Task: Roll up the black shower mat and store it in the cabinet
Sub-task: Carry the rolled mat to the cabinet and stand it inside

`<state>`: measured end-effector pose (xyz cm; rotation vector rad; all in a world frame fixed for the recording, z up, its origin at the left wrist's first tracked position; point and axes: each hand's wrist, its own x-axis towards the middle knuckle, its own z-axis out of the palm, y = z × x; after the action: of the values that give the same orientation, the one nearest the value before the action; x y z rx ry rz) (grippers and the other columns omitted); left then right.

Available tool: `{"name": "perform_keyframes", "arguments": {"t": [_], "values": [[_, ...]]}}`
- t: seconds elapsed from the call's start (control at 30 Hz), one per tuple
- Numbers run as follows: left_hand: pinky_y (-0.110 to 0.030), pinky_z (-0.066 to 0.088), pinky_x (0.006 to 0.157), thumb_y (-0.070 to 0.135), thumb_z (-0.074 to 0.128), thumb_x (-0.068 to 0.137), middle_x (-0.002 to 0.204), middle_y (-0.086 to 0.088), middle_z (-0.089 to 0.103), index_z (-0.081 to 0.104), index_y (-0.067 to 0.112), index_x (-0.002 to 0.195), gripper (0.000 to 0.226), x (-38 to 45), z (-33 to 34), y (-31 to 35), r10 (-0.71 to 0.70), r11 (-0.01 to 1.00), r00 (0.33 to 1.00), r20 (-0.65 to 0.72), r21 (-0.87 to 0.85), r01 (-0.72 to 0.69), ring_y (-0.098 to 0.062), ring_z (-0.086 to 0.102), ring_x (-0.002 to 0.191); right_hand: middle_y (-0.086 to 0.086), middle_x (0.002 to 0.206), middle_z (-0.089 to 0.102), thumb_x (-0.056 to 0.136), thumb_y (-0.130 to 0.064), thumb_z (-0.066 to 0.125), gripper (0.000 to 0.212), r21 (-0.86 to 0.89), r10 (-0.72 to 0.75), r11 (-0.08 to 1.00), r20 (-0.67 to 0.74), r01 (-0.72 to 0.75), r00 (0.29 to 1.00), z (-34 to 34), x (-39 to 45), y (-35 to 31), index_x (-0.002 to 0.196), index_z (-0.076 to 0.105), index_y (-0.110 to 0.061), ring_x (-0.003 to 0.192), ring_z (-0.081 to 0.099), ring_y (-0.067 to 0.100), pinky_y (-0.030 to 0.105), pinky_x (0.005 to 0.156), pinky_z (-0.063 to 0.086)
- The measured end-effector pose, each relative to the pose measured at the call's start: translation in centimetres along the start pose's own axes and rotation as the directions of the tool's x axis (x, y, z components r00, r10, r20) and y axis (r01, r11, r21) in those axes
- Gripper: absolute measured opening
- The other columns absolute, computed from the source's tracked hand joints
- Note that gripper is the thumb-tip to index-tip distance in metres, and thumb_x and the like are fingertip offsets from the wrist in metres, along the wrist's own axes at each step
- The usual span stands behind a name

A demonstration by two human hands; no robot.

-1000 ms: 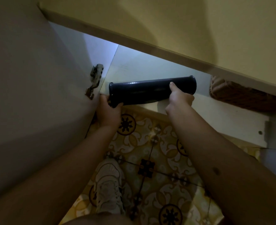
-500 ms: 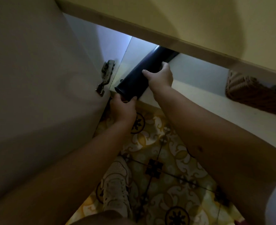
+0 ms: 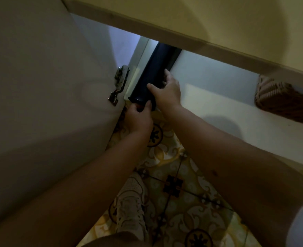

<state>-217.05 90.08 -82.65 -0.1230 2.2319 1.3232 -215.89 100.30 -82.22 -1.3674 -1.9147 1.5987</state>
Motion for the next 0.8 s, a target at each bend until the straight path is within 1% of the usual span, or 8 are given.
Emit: {"name": "perform_keyframes", "arguments": {"t": [0.1, 0.17, 0.23, 0.3, 0.5, 0.63, 0.73, 0.8], "values": [[-0.029, 0.05, 0.068, 0.04, 0.065, 0.087, 0.087, 0.009, 0.067, 0.061, 0.028, 0.084, 0.013, 0.0, 0.2, -0.1, 0.016, 0.999, 1.0, -0.009, 0.033, -0.015, -0.009, 0.063, 0.081, 0.008, 0.141, 0.048, 0.084, -0.032, 0.07, 0.071, 0.072, 0.045, 0.996, -0.004, -0.044, 0.999, 0.1, -0.4, 1.1, 0.143, 0.037, -0.013, 0.126, 0.047, 0.02, 0.042, 0.101, 0.045], [-0.028, 0.049, 0.066, 0.039, 0.064, 0.087, 0.085, 0.009, 0.066, 0.059, 0.029, 0.082, 0.013, 0.2, 0.4, 0.2, 0.039, 0.996, 0.999, -0.009, 0.078, -0.038, -0.009, 0.062, 0.079, 0.01, 0.142, 0.047, 0.084, -0.035, 0.069, 0.074, 0.03, 0.014, 0.999, 0.022, -0.015, 1.0, 0.3, -0.2, 1.3, 0.145, 0.034, -0.013, 0.128, 0.046, 0.022, 0.04, 0.104, 0.042], [-0.036, 0.053, 0.074, 0.035, 0.06, 0.089, 0.091, 0.003, 0.068, 0.063, 0.024, 0.089, 0.011, 0.7, 0.7, 0.9, 0.047, 0.993, 0.999, -0.014, 0.106, -0.046, -0.016, 0.064, 0.085, 0.013, 0.147, 0.04, 0.083, -0.038, 0.069, 0.083, -0.04, -0.022, 0.999, 0.082, 0.025, 0.996, 1.0, 0.1, 1.0, 0.148, 0.025, -0.012, 0.133, 0.039, 0.026, 0.031, 0.106, 0.034], [-0.04, 0.054, 0.081, 0.029, 0.059, 0.09, 0.095, 0.001, 0.068, 0.064, 0.019, 0.094, 0.012, 1.6, 0.7, 1.8, 0.045, 0.994, 0.998, -0.035, 0.103, -0.041, -0.021, 0.064, 0.09, 0.012, 0.151, 0.035, 0.083, -0.036, 0.071, 0.089, -0.034, -0.015, 0.999, 0.141, 0.02, 0.99, 1.6, 0.8, 0.3, 0.151, 0.017, -0.013, 0.135, 0.035, 0.026, 0.025, 0.099, 0.031], [-0.035, 0.053, 0.082, 0.03, 0.064, 0.088, 0.095, 0.0, 0.069, 0.064, 0.022, 0.089, 0.008, 3.0, 0.3, 3.4, 0.056, 0.991, 0.998, -0.008, 0.125, -0.054, -0.017, 0.063, 0.09, 0.014, 0.15, 0.035, 0.087, -0.037, 0.066, 0.092, -0.155, 0.0, 0.987, 0.282, 0.045, 0.96, 1.4, 3.5, -0.9, 0.152, 0.006, -0.013, 0.132, 0.039, 0.028, 0.031, 0.098, 0.038], [-0.037, 0.052, 0.092, 0.027, 0.063, 0.09, 0.106, 0.002, 0.068, 0.064, 0.02, 0.108, 0.019, 2.2, 0.0, 2.9, -0.009, 0.999, 0.999, 0.038, -0.036, 0.01, -0.014, 0.063, 0.099, 0.012, 0.154, 0.03, 0.086, -0.037, 0.067, 0.095, -0.184, -0.006, 0.98, 0.348, 0.074, 0.938, 0.4, 3.6, -0.5, 0.152, 0.003, -0.014, 0.135, 0.036, 0.026, 0.028, 0.1, 0.034], [-0.036, 0.048, 0.098, 0.016, 0.062, 0.091, 0.119, 0.002, 0.065, 0.056, 0.018, 0.125, 0.035, 1.2, -0.3, 2.8, -0.013, 0.984, 1.0, 0.028, -0.176, 0.018, -0.012, 0.06, 0.108, 0.009, 0.152, 0.034, 0.085, -0.026, 0.069, 0.086, -0.101, -0.031, 0.992, 0.338, 0.069, 0.941, -1.6, 3.0, 0.1, 0.151, 0.015, -0.015, 0.133, 0.041, 0.022, 0.039, 0.107, 0.038], [-0.036, 0.047, 0.1, 0.012, 0.06, 0.09, 0.123, 0.002, 0.063, 0.053, 0.019, 0.131, 0.042, 0.8, -0.3, 2.8, -0.007, 0.978, 0.999, 0.033, -0.207, 0.013, -0.012, 0.058, 0.111, 0.009, 0.152, 0.035, 0.086, -0.018, 0.066, 0.079, -0.039, -0.034, 0.998, 0.356, 0.051, 0.934, -2.7, 2.1, 0.5, 0.15, 0.02, -0.014, 0.133, 0.04, 0.021, 0.04, 0.107, 0.039]]}}
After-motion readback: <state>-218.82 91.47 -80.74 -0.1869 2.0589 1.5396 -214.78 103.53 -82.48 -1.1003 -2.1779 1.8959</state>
